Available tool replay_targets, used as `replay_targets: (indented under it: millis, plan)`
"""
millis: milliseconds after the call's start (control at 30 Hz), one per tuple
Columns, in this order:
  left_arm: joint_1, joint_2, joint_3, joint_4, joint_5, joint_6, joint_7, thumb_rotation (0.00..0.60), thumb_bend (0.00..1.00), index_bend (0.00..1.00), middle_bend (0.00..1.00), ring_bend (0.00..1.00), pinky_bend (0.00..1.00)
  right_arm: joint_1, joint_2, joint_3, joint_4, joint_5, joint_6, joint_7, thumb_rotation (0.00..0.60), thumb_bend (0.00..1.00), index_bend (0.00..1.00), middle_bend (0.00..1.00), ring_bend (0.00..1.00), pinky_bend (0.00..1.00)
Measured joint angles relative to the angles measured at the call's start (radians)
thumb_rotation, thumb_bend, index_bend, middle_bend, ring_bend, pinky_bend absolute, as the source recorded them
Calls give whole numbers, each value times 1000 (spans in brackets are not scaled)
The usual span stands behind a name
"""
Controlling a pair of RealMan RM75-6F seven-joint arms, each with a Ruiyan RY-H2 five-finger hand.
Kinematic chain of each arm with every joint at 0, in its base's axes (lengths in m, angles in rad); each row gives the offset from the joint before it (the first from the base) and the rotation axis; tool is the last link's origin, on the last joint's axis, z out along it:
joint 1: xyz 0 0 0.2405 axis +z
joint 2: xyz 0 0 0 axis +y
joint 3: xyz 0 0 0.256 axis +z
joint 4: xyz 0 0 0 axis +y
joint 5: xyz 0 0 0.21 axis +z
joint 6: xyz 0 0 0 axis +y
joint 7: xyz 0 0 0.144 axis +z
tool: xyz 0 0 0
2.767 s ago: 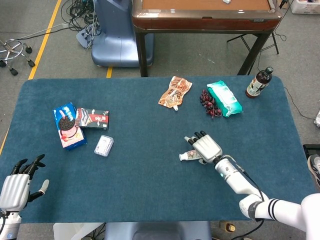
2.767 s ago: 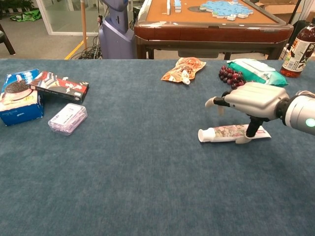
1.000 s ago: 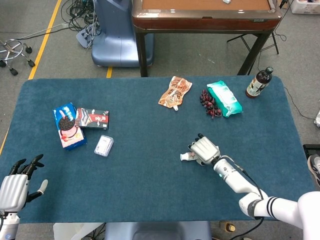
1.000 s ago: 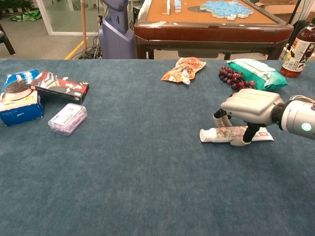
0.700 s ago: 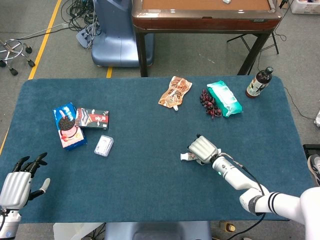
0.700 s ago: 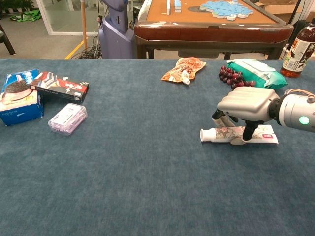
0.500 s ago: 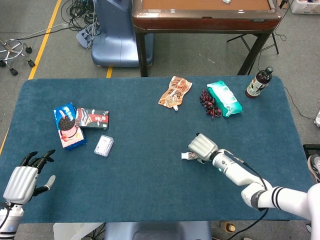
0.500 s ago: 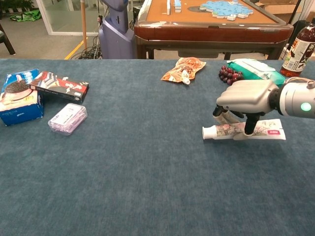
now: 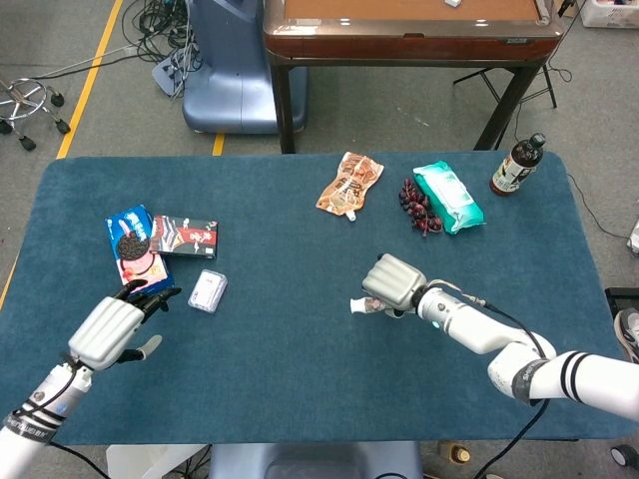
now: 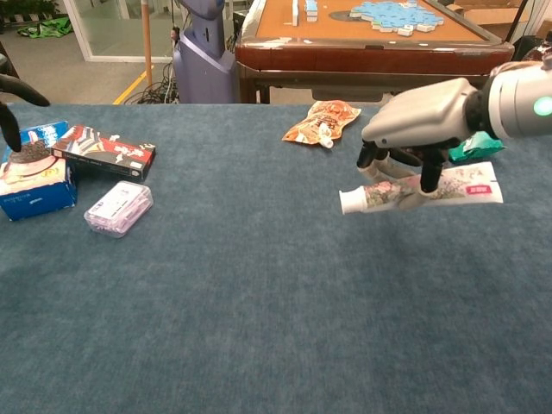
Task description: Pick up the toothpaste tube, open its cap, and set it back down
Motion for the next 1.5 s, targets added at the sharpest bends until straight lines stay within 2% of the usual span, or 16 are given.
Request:
replay_targets:
  millis: [233, 500, 700, 1200, 1500]
  plan:
    - [-159, -10, -21, 9, 30, -169, -20, 600, 306, 104, 466, 435, 106, 65, 40, 25, -30, 37, -30, -8, 600, 990, 830, 729, 643, 317]
    - [-314, -59, -52, 13, 18, -315, -13, 600, 307, 93, 483, 447, 106, 120, -9, 34, -12, 96, -29, -21, 600, 990, 832, 733, 647, 318]
    - [-385, -86, -65, 7, -19, -391, 49, 600, 306, 66, 515, 471, 108, 153, -30, 34, -6, 120, -16, -31, 600, 991, 836, 735, 650, 318]
    - [-508, -166, -78, 13, -194, -498, 292, 600, 305, 43, 526, 478, 108, 192, -40, 8, -29, 156, 8, -40, 600, 991, 846, 740, 659, 318]
    - [-538, -204, -60, 35, -249, -488, 334, 600, 307, 44, 526, 478, 108, 209, -41, -5, -32, 167, 12, -33, 600, 992, 846, 742, 661, 318]
